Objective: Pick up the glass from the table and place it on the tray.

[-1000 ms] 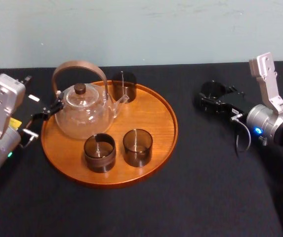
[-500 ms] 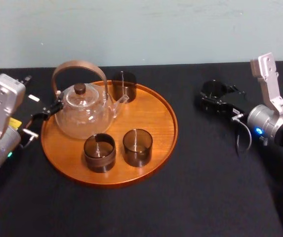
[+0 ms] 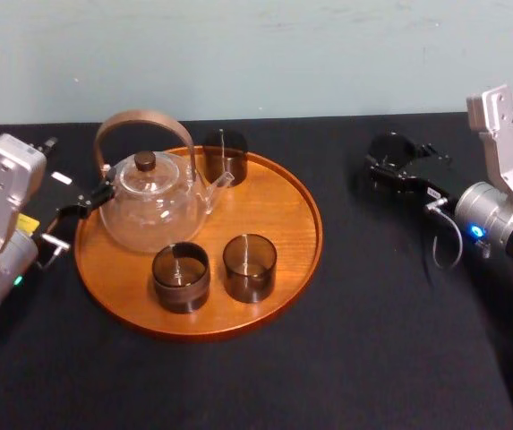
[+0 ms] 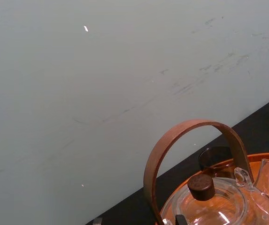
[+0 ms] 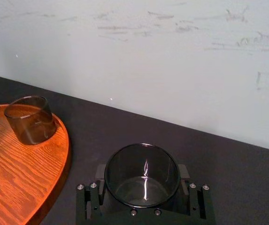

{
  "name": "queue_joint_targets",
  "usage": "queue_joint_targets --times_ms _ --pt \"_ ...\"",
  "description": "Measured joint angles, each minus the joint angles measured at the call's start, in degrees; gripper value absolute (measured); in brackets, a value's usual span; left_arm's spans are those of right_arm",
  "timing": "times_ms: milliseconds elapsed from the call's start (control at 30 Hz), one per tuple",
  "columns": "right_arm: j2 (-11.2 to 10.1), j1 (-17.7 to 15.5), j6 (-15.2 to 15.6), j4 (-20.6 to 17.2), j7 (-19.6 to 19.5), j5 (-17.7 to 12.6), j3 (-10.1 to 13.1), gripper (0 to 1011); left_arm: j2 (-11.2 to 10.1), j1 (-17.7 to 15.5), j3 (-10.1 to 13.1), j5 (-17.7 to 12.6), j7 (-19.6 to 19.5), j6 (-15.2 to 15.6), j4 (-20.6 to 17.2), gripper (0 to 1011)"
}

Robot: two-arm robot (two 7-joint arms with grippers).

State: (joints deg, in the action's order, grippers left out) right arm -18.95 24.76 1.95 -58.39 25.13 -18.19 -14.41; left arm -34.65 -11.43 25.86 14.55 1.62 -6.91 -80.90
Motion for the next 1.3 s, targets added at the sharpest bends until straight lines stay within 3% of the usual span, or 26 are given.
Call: queue_joint_targets --times_ms 333,700,1300 --pt "-0.8 -1.3 1.4 -4.6 -0.1 -0.8 -0.1 905 0.0 0.0 0.0 0.0 0.0 0.0 0.0 1009" --pt "-0.8 -2.2 2.5 -9.2 0.5 -1.4 -2.4 904 0.0 0.0 0.0 0.0 0.0 0.0 0.0 1010" --pt "1.3 -0.6 2.6 -9.2 2.2 -2.1 -7.0 904 0.0 0.0 0.0 0.0 0.0 0.0 0.0 1010"
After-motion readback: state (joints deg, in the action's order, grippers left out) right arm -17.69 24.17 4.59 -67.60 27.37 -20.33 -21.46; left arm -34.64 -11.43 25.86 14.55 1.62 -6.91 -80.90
